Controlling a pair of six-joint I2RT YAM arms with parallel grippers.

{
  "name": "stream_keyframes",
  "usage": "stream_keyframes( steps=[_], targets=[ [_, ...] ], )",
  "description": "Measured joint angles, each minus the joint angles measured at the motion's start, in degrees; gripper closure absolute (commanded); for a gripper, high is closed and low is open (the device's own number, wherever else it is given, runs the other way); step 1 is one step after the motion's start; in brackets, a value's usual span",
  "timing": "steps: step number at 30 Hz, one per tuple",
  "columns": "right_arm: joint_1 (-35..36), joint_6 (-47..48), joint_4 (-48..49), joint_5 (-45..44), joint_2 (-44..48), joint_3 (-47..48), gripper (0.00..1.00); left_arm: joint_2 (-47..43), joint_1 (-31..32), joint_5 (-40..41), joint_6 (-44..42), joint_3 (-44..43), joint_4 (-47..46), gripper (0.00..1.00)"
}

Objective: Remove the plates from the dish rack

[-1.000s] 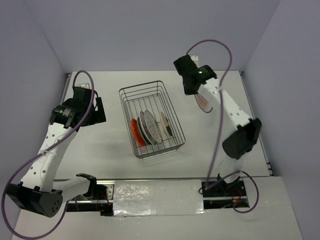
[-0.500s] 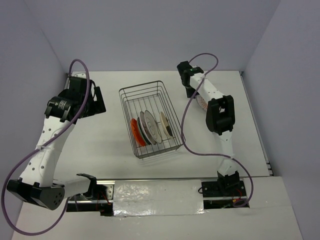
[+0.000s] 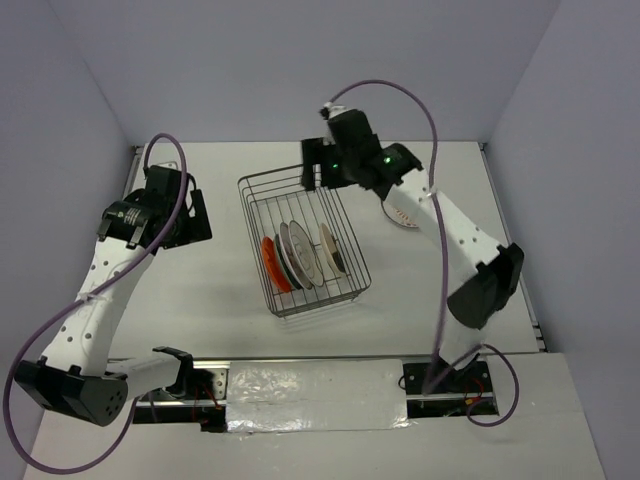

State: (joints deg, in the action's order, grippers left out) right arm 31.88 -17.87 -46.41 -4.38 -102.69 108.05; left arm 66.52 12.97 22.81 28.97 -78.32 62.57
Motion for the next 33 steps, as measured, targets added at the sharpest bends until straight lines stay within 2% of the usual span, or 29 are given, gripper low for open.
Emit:
stream_keyframes(
  steps=[2, 4, 6, 7, 13, 19, 30, 33],
  targets=[
    [8.6, -1.9, 3.4, 3.1, 4.2, -0.1, 0.34, 0.0, 0.0, 0.0, 0.1, 0.6, -0.3, 0.00],
    [14.9, -3.7, 5.0, 4.4, 5.6, -0.1, 0.41, 0.0, 0.0, -0.1, 0.2, 1.2, -0.7, 0.00],
    [18.1, -5.1, 4.2, 4.2, 4.9, 0.4, 0.45, -0.1, 0.0, -0.1, 0.5, 2.1, -1.3, 0.00],
    [18.6, -5.6, 3.6, 3.7, 3.7, 0.9, 0.50, -0.1, 0.0, -0.1, 0.9, 2.6, -1.6, 0.00],
    [18.8, -7.9, -2.6, -1.6, -3.7, 2.0, 0.53, -1.2, 0.0, -0.2, 1.3, 5.8, -2.7, 0.01],
    [18.8, -8.1, -6.4, -3.7, -3.9, 1.2, 0.55, -2.0, 0.0, -0.4, 1.4, 7.6, -3.2, 0.00],
    [18.8, -9.6, -5.6, -2.8, -3.8, -6.8, 0.58, -2.0, 0.0, -0.5, 1.4, 8.3, -3.9, 0.00],
    [18.9, -10.3, -4.6, -1.9, -3.8, -7.7, 0.72, -2.0, 0.0, -0.6, 1.4, 8.4, -3.9, 0.01]
  ],
)
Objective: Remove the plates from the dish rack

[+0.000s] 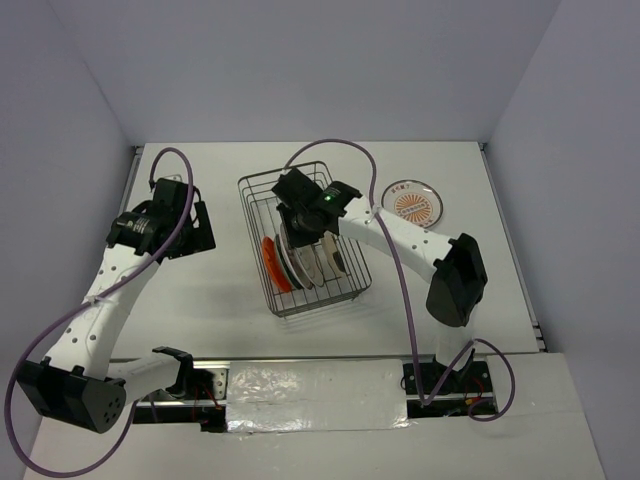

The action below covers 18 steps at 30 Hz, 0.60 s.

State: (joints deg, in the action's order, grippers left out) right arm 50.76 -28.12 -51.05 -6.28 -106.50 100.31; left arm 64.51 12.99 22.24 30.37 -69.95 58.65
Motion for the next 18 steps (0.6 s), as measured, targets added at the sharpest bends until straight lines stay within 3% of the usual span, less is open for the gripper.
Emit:
stream_keyframes(
  steps=[2, 8, 18],
  targets=[
    [0.1, -0.6, 0.9, 0.7, 0.0, -0.4, 0.82, 0.0, 0.0, -0.1, 0.0, 0.2, -0.2, 0.00],
    [0.3, -1.8, 0.3, 0.6, 0.0, 0.0, 0.97, 0.0, 0.0, -0.1, 0.0, 1.2, -0.4, 0.01],
    [0.0, -5.0, -6.5, -0.5, 2.4, 11.3, 1.00, 0.0, 0.0, -0.1, -0.1, 1.4, -0.4, 0.01]
  ],
)
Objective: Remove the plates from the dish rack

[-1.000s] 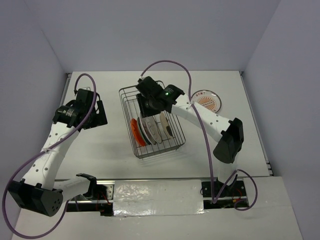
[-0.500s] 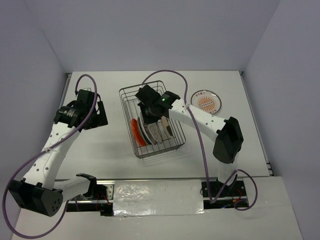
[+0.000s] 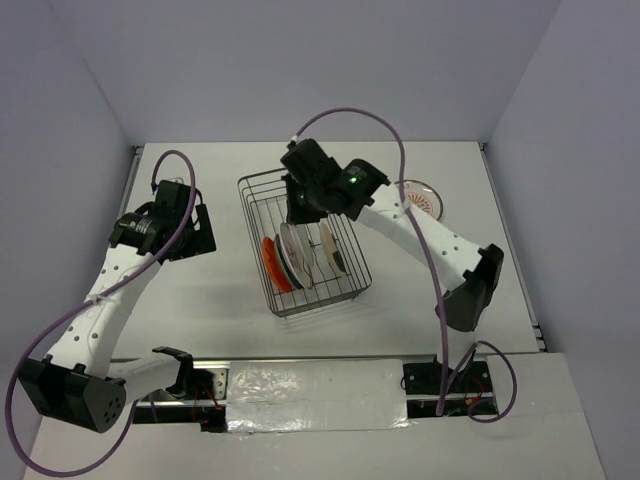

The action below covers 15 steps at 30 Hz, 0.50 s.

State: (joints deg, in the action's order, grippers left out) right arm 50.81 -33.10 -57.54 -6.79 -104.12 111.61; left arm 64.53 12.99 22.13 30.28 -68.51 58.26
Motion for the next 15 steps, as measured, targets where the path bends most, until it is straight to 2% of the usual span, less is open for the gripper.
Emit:
stream_keyframes(
  steps=[5, 10, 15],
  targets=[
    [-2.1, -0.1, -2.5, -2.3, 5.8, 7.8, 1.00, 0.3, 0.0, 0.0, -0.1, 0.0, 0.0, 0.01],
    [-11.0, 6.5, -4.1, -10.3, 10.5, 11.6, 1.00, 0.9, 0.0, 0.0, -0.1, 0.0, 0.0, 0.01],
    [-19.2, 16.2, -4.2, -24.2, 3.1, 10.6, 1.00, 1.8, 0.0, 0.3, -0.1, -0.8, 0.2, 0.01]
  ],
)
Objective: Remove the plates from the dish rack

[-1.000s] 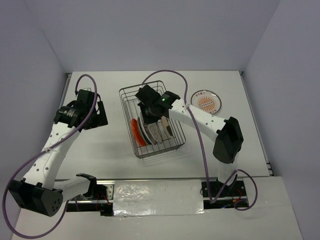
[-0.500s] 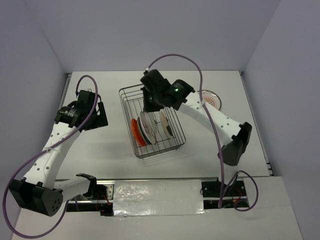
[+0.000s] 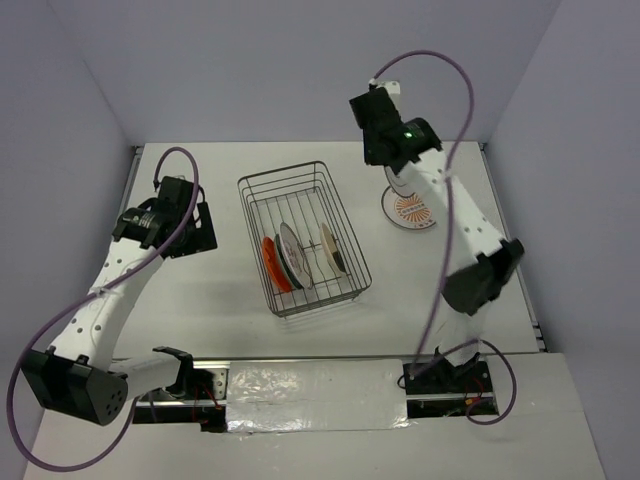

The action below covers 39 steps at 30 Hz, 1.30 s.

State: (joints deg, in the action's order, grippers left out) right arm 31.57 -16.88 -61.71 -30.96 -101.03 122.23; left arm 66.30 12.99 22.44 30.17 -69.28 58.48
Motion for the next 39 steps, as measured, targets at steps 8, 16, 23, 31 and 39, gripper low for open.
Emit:
stream_keyframes(
  steps=[8, 16, 23, 31, 39],
  targets=[
    [-10.0, 10.2, 7.7, -4.9, -23.8, -4.3, 1.00, 2.7, 0.0, 0.5, -0.4, -3.8, 0.8, 0.01],
    [-12.5, 13.0, 12.4, -4.0, -25.6, -8.0, 0.74, 2.4, 0.0, 1.9, -0.5, -6.5, 2.0, 0.01],
    [-12.5, 12.4, 14.4, 2.8, -25.6, -8.0, 0.20, 2.6, 0.0, 1.6, -0.4, -6.8, 3.0, 0.01],
    [-12.5, 6.6, 12.8, 12.2, -20.6, -10.4, 0.00, 7.3, 3.2, 0.3, 0.4, -16.5, 5.0, 0.00],
    [-7.2, -2.1, 16.7, 30.9, 4.5, -27.0, 0.05, 15.8, 13.7, 1.8, 4.9, -28.3, 6.7, 0.01]
  ],
)
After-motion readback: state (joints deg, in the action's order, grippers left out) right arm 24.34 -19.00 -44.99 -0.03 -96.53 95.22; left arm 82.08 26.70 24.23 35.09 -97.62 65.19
